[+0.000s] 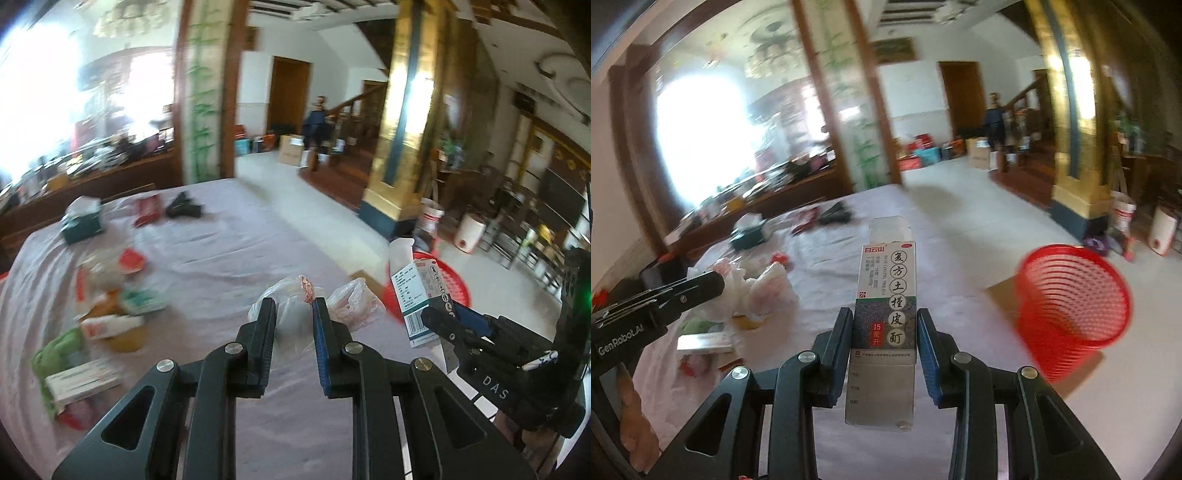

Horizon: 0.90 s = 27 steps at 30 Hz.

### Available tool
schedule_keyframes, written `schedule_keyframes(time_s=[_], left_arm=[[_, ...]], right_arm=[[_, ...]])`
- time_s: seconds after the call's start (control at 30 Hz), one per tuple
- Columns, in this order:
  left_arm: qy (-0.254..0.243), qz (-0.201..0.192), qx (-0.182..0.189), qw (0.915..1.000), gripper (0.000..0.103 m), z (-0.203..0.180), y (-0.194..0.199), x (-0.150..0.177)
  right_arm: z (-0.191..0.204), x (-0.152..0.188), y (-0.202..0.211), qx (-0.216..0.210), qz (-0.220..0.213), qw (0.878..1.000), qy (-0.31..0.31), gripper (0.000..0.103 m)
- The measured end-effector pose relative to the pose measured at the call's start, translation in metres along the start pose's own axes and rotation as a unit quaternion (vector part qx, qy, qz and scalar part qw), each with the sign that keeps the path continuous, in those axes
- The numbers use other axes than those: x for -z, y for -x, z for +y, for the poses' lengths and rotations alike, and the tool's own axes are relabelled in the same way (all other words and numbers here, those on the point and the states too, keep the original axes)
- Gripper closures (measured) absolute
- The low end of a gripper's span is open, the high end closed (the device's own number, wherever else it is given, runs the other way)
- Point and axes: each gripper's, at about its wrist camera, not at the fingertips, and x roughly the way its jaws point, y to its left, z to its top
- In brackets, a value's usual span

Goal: Collect trash
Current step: 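Carry both items to the red wastebasket and open both tools to drop them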

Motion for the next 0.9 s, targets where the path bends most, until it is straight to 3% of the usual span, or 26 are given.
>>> schedule_keyframes(time_s=[0.33, 0.63, 0.9], left_arm=[[-0.036, 0.008, 0.059, 0.9976, 0.084, -0.071, -0.032, -0.024], [-0.047, 0.023, 0.076, 0.9958, 0.084, -0.104, -0.077, -0.049], [-0.036, 0.031, 0.097, 0.9942, 0.084, -0.136, -0.12, -0.07]], right_arm=[[-0.076, -0.006, 0.041, 0.084, -0.033, 0.995, -0.039, 0.067], [-0.143, -0.005, 0.057, 0.12, -0.049, 0.987, -0.097, 0.067], [-0.191, -0.016, 0.041, 0.125, -0.046, 0.981, -0.141, 0.067]])
